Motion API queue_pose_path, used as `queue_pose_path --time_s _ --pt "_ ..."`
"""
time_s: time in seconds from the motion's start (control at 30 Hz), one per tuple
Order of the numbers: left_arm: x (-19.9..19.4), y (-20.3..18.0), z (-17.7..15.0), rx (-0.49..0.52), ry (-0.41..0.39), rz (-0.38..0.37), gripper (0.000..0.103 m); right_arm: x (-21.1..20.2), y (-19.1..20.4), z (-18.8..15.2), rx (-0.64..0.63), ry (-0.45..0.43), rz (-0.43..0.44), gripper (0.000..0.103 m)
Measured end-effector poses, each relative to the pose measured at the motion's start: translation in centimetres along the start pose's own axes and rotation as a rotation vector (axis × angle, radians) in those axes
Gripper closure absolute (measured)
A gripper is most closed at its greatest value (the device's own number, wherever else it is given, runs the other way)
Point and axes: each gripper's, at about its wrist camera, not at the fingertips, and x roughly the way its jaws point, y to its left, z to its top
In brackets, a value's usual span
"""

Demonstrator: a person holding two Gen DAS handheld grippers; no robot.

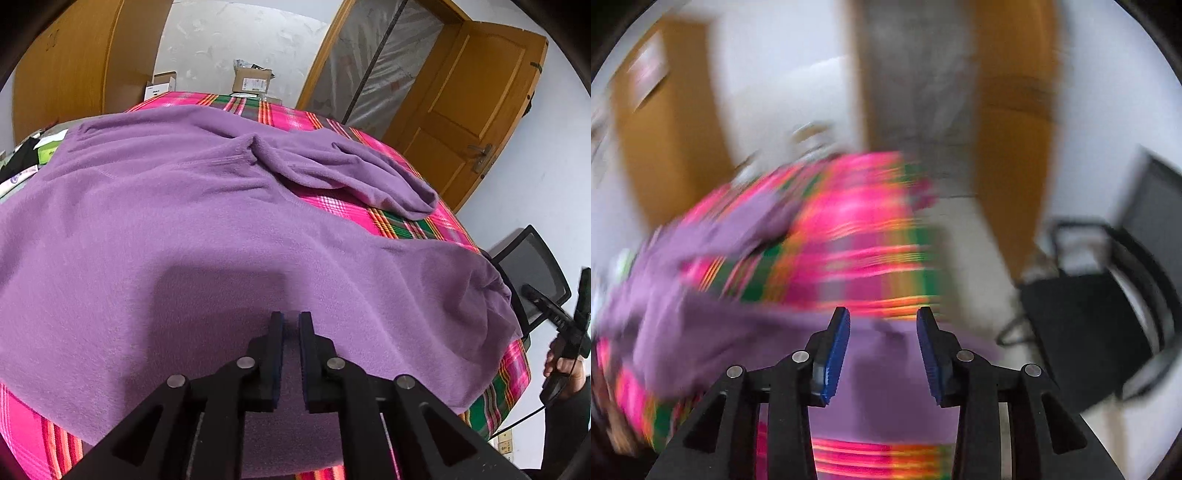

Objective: Fold clothes

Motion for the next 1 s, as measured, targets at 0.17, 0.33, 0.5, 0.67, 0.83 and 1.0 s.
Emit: queue_pose_path --time_s 0.17,0.33,0.5,0.67,0.83,1.0 --pt "0.1 -0.7 -0.3 0.022 0.004 -0.001 0.095 3.4 5.7 0.9 -0.32 0.027 0.062 0.064" --pt "0.0 -0.5 -0.4 0.022 0.002 -0.011 0.094 7.0 5.2 2.3 -0.367 0.126 0.124 0.098" --pt "0.0 -0.6 -0.4 0.031 0.005 -0.012 0.094 9.4 4.0 4.7 -0.293 0.144 0.106 0.099" --pt "-0.1 -0.8 -0.4 0.039 0.012 -0.012 0.093 11.3 1.6 5.3 -0.132 0.219 0.12 0.074" --pt "-0.1 -1.9 -0.4 0.062 0.014 -0.042 0.093 8.3 -3.5 4.3 0.146 0.156 0.125 0.073" --pt "0.0 -4.1 -0.3 0.11 0.013 -0.097 0.093 3.5 -8.9 0.6 0.458 0.083 0.098 0.071"
